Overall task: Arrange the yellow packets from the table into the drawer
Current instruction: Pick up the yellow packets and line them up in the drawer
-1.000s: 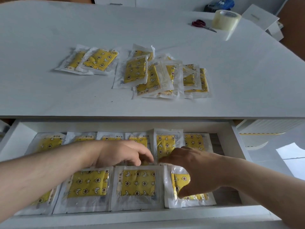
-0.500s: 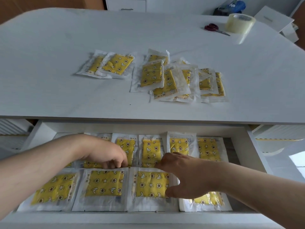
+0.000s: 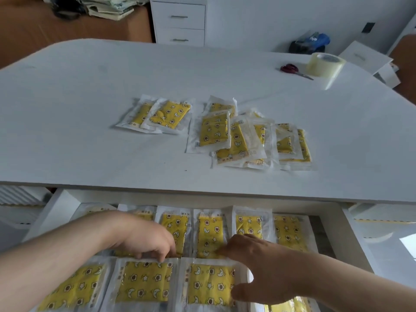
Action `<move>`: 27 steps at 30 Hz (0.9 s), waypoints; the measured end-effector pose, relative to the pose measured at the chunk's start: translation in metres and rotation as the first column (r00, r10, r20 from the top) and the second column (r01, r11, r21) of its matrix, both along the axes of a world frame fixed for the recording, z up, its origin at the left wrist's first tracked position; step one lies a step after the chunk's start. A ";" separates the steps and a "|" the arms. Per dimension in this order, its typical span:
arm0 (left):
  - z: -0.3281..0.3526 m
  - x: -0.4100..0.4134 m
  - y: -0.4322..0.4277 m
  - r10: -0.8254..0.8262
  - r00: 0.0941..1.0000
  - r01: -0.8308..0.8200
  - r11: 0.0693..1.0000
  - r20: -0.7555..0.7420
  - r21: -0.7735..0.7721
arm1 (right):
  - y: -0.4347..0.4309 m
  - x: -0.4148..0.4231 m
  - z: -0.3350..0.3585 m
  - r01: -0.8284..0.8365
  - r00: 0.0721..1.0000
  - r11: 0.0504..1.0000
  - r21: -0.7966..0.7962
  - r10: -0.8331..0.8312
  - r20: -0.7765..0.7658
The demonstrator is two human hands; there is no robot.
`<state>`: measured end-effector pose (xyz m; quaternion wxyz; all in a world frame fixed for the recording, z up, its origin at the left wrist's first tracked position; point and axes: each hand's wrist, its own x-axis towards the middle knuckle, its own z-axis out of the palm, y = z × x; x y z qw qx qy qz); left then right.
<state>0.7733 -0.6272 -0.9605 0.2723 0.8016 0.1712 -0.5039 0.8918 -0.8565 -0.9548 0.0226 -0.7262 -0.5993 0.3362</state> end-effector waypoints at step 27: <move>0.121 0.123 -0.003 0.271 0.601 -0.661 0.697 0.752 0.277 | 0.097 0.070 0.127 0.664 0.625 0.649 0.373 -0.755 0.201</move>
